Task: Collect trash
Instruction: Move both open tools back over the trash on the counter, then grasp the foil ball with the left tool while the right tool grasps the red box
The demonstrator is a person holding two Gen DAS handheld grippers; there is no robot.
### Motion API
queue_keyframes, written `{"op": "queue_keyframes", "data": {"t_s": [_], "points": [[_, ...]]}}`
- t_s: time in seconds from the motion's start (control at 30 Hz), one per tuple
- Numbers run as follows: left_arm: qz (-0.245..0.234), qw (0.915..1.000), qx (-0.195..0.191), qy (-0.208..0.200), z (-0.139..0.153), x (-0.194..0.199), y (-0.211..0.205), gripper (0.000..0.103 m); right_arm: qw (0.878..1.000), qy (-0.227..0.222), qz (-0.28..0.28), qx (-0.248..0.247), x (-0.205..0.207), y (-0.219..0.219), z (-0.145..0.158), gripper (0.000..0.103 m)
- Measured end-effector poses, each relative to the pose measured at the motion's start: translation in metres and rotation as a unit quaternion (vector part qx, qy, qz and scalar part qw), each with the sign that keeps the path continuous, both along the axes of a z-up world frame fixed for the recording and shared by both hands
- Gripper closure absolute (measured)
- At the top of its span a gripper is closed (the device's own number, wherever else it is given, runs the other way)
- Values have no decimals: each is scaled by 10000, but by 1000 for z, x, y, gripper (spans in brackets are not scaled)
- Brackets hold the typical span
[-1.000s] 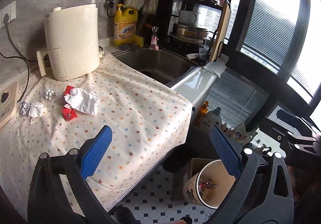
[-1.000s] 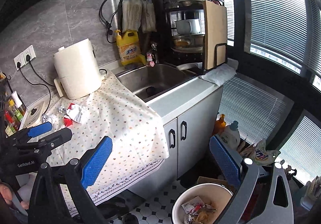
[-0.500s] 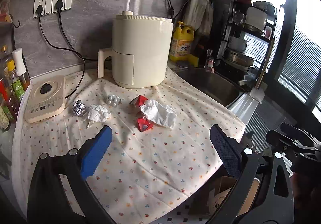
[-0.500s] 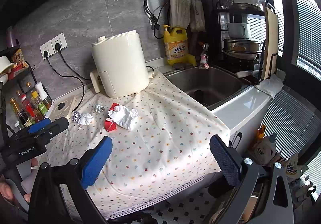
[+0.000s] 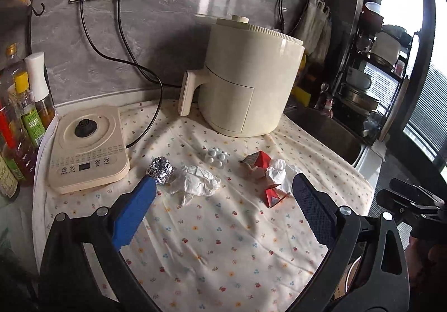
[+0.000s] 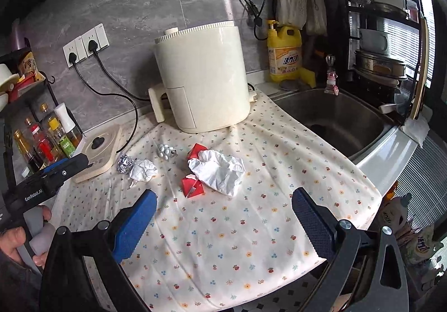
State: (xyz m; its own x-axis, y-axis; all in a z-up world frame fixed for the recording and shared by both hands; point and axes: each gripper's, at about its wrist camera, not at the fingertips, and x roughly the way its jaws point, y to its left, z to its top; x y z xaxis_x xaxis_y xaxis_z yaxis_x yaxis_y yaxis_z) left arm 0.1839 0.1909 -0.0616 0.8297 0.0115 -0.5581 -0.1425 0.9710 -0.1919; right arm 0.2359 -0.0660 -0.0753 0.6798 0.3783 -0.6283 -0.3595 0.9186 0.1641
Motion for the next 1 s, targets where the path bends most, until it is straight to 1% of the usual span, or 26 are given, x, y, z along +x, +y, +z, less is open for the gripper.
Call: {"op": "queue_keyframes", "data": {"t_s": [0.1,0.2,0.27,0.3,0.37,0.43,0.53,0.6,0.67,0.83,1.0], "points": [[8,10000,-50,18,-5,8,19,6,9997,185,139,-5,10,20,-9,14],[35,9999,33,161,-14,19,34,6,9991,358,198,-68,21,38,-19,19],[54,9996,16,265,-21,27,43,6,9984,508,195,-147,29,49,-28,22],[66,9995,-17,324,-25,31,48,7,9979,589,197,-165,34,55,-33,26],[62,9990,-97,429,-34,40,58,13,9968,739,185,-225,42,66,-44,31],[36,9986,-95,524,-42,49,65,17,9956,865,146,-319,50,77,-54,35],[41,9977,-105,662,-55,63,76,27,9939,1062,112,-275,62,86,-65,40],[73,9969,-147,767,-64,74,84,30,9928,1157,56,-305,69,90,-72,41],[62,9960,-200,868,-72,83,90,36,9916,1258,-11,-289,76,93,-78,43],[-22,9940,-215,1071,-89,104,99,40,9889,1446,-158,-289,89,101,-90,46],[-110,9917,-371,1222,-104,115,100,40,9867,1567,-163,-395,97,108,-101,49]]}}
